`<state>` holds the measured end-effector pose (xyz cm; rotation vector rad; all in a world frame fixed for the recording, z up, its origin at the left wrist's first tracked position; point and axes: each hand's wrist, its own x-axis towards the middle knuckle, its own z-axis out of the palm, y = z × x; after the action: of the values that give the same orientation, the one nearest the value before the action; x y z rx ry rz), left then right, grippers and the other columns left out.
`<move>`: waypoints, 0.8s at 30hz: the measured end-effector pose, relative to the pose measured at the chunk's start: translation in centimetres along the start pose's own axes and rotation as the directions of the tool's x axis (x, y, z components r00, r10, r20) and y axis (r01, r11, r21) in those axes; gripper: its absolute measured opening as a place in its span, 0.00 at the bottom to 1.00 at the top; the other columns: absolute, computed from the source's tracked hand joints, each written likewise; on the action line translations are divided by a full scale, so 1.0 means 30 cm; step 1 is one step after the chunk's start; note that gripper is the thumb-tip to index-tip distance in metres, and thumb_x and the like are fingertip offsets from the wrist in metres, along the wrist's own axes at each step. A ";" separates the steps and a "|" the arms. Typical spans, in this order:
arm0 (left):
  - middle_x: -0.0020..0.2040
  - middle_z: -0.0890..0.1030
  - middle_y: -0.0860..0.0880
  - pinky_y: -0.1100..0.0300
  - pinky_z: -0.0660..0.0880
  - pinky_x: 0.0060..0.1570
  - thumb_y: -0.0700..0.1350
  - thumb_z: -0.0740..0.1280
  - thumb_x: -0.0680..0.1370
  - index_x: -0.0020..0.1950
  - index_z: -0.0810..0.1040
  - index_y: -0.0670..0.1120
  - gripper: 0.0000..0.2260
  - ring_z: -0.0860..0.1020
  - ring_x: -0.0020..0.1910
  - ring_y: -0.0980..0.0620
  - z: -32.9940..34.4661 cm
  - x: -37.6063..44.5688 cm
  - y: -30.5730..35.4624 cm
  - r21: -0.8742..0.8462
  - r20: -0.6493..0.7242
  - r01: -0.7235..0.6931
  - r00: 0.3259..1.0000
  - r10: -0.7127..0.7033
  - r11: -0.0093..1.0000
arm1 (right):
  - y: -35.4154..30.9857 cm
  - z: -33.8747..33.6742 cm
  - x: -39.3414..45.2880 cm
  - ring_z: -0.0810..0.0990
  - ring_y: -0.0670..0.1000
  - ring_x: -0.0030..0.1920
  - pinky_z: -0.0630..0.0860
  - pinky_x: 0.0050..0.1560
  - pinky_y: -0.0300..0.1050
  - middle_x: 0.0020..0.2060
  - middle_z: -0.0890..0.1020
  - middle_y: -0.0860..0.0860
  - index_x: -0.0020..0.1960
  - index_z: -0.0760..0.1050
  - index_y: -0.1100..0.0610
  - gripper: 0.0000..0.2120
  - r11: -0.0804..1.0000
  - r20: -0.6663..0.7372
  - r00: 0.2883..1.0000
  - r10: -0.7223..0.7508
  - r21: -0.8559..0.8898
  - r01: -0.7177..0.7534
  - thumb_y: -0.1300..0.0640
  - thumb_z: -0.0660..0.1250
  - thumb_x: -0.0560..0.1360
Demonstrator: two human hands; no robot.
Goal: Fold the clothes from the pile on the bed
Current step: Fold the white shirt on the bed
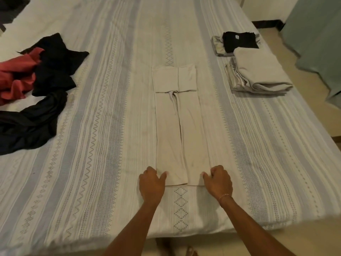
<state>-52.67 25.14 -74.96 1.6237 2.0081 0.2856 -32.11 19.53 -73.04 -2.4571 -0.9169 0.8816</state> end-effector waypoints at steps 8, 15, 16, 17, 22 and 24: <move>0.27 0.80 0.44 0.55 0.80 0.35 0.42 0.81 0.68 0.30 0.80 0.38 0.14 0.77 0.25 0.51 -0.102 0.099 -0.066 -0.381 0.384 0.344 0.903 -0.191 0.858 | 0.053 -0.044 0.067 0.65 0.47 0.27 0.64 0.33 0.41 0.23 0.66 0.46 0.27 0.63 0.52 0.26 0.952 0.226 0.964 0.137 0.239 -0.191 0.56 0.77 0.73; 0.33 0.81 0.40 0.60 0.81 0.32 0.35 0.77 0.72 0.48 0.81 0.29 0.12 0.81 0.30 0.49 -0.160 0.079 -0.082 -0.399 0.582 0.478 0.792 -0.186 0.782 | 0.105 -0.043 0.032 0.78 0.51 0.36 0.84 0.47 0.57 0.32 0.78 0.53 0.34 0.73 0.59 0.16 0.907 0.166 0.972 0.165 0.362 -0.216 0.57 0.79 0.71; 0.34 0.81 0.40 0.60 0.81 0.32 0.35 0.77 0.72 0.49 0.81 0.29 0.12 0.81 0.30 0.49 -0.161 0.076 -0.083 -0.384 0.594 0.480 0.783 -0.187 0.788 | 0.102 -0.044 0.022 0.80 0.51 0.38 0.84 0.47 0.57 0.36 0.81 0.53 0.36 0.74 0.61 0.14 0.897 0.162 0.972 0.171 0.382 -0.221 0.58 0.79 0.71; 0.34 0.81 0.40 0.60 0.81 0.31 0.35 0.77 0.72 0.49 0.80 0.30 0.11 0.81 0.30 0.49 -0.166 0.071 -0.079 -0.374 0.600 0.480 0.777 -0.187 0.793 | 0.097 -0.047 0.010 0.82 0.53 0.40 0.84 0.47 0.57 0.39 0.82 0.54 0.40 0.75 0.61 0.13 0.895 0.151 0.974 0.169 0.390 -0.215 0.58 0.79 0.71; 0.35 0.79 0.39 0.55 0.82 0.32 0.31 0.74 0.73 0.52 0.74 0.41 0.13 0.77 0.27 0.48 -0.187 0.057 -0.051 -0.429 0.580 0.464 0.799 -0.158 0.775 | 0.065 -0.096 -0.017 0.85 0.56 0.39 0.83 0.39 0.47 0.40 0.85 0.57 0.46 0.78 0.57 0.09 0.915 0.135 0.991 0.020 0.397 -0.073 0.58 0.78 0.73; 0.38 0.82 0.37 0.51 0.82 0.35 0.31 0.74 0.74 0.59 0.73 0.48 0.20 0.79 0.31 0.43 -0.206 0.068 -0.037 -0.502 0.604 0.463 0.792 -0.087 0.731 | 0.031 -0.131 0.001 0.87 0.56 0.39 0.83 0.39 0.43 0.41 0.87 0.56 0.46 0.83 0.59 0.03 0.888 0.206 0.978 -0.017 0.453 -0.080 0.61 0.77 0.73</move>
<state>-57.13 27.83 -70.89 0.8102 1.4506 0.2927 -29.06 18.40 -70.66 -2.0025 -0.6361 1.2236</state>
